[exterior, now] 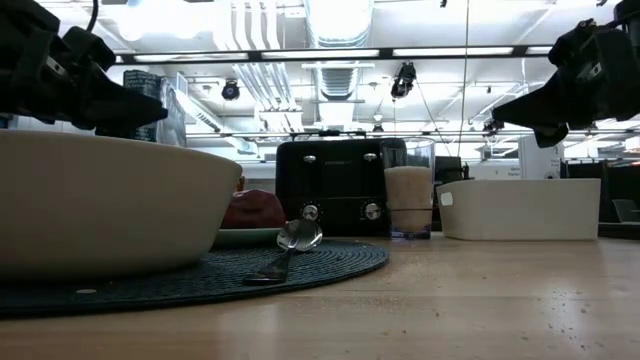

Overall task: Arrange a breakfast setting
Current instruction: Return to Home Position

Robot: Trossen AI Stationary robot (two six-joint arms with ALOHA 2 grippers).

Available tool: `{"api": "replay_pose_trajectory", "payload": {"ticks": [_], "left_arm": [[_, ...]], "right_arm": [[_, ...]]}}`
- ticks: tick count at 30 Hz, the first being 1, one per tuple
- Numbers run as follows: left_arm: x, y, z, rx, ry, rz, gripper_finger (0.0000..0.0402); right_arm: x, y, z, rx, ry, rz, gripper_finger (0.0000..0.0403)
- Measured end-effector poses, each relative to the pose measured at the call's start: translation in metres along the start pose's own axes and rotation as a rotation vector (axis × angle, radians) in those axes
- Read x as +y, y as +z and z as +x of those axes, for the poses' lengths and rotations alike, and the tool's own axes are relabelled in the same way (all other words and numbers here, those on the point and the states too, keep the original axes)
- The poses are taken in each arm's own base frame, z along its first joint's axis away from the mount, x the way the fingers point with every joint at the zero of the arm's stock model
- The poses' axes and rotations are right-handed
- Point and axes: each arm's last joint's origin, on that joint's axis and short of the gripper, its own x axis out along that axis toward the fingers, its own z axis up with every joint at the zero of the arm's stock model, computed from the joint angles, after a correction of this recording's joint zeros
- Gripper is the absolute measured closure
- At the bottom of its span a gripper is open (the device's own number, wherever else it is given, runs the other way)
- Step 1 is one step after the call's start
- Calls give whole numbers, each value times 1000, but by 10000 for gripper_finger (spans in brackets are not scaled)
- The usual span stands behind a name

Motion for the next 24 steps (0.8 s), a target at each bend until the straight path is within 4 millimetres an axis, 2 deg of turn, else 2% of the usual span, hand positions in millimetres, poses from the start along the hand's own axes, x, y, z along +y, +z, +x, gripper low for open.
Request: {"api": "replay_pose_trajectory", "payload": {"ticks": [8, 11, 17, 19, 24], "left_arm": [[0, -1, 1, 12, 0, 2, 324], [0, -1, 1, 17, 1, 2, 324], [0, -2, 2, 26, 2, 3, 324], [0, -2, 2, 32, 3, 4, 324], [0, -3, 3, 36, 3, 4, 324]], "right_arm": [[0, 0, 0, 4, 0, -3, 394], [0, 0, 0, 2, -9, -176, 394], [-7, 2, -7, -20, 63, -92, 394], [-7, 5, -10, -58, 117, -102, 394], [0, 11, -20, -167, 396, -260, 394]]}}
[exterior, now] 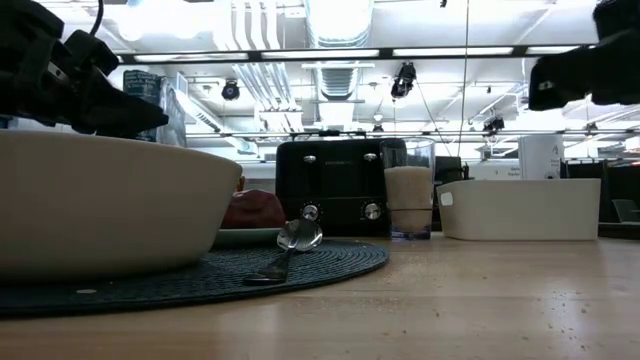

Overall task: Arrange a breakfast setting
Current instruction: Return to Home Position

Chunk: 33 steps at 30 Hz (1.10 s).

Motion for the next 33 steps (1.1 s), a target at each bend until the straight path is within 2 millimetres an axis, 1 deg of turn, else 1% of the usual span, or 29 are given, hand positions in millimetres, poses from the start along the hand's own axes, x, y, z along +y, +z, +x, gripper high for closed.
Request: {"api": "replay_pose_trajectory", "payload": {"ticks": [3, 6, 17, 33], "left_arm": [[0, -1, 0, 6, -2, 1, 324], [0, -1, 0, 7, -1, 1, 324], [0, -1, 1, 14, 4, 2, 324], [0, -2, 1, 23, 4, 2, 324]], "right_arm": [[3, 1, 0, -31, 106, -75, 394], [3, 2, 0, -37, 110, -100, 394], [3, 0, 2, 1, 113, -3, 394], [3, 0, 2, 6, 113, -8, 394]]}}
